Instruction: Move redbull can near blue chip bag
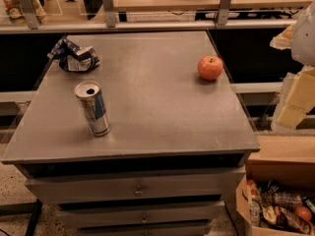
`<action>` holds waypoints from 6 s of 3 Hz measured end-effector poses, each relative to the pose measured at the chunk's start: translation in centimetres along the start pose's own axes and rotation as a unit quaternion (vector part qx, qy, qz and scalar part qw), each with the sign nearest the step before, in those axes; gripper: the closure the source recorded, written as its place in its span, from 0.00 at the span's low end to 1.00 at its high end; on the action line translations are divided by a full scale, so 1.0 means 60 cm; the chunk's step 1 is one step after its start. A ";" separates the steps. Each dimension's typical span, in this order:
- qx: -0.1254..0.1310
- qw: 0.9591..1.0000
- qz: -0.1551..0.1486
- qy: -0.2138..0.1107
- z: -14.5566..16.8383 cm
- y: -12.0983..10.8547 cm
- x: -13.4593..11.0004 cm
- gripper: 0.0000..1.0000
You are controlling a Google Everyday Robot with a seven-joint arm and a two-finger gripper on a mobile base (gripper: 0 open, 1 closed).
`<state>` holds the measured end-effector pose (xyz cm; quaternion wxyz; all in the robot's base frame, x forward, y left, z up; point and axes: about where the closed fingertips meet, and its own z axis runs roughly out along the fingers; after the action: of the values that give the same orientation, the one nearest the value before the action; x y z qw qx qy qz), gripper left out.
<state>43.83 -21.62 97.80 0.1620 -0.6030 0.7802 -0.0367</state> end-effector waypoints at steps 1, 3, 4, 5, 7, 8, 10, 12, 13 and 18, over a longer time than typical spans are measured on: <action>0.000 1.000 0.000 0.000 0.000 0.000 0.000 0.00; -0.036 0.991 0.019 -0.128 0.041 -0.004 -0.084 0.00; -0.061 0.970 0.020 -0.233 0.058 0.000 -0.194 0.00; -0.092 0.935 0.018 -0.341 0.063 0.014 -0.311 0.00; -0.111 0.882 -0.004 -0.458 0.034 0.059 -0.456 0.00; -0.111 0.883 -0.004 -0.456 0.036 0.059 -0.454 0.00; -0.049 0.862 -0.004 -0.505 0.134 0.031 -0.478 0.00; -0.034 0.833 -0.034 -0.552 0.230 0.022 -0.506 0.00; -0.052 0.822 -0.054 -0.564 0.254 0.026 -0.507 0.00; -0.211 0.815 -0.119 -0.527 0.284 0.128 -0.552 0.00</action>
Offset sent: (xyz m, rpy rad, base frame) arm 0.0094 0.0262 -0.0105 0.2101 0.0236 0.0391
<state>49.04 14.35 86.66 0.4114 -0.6377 0.4860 0.4334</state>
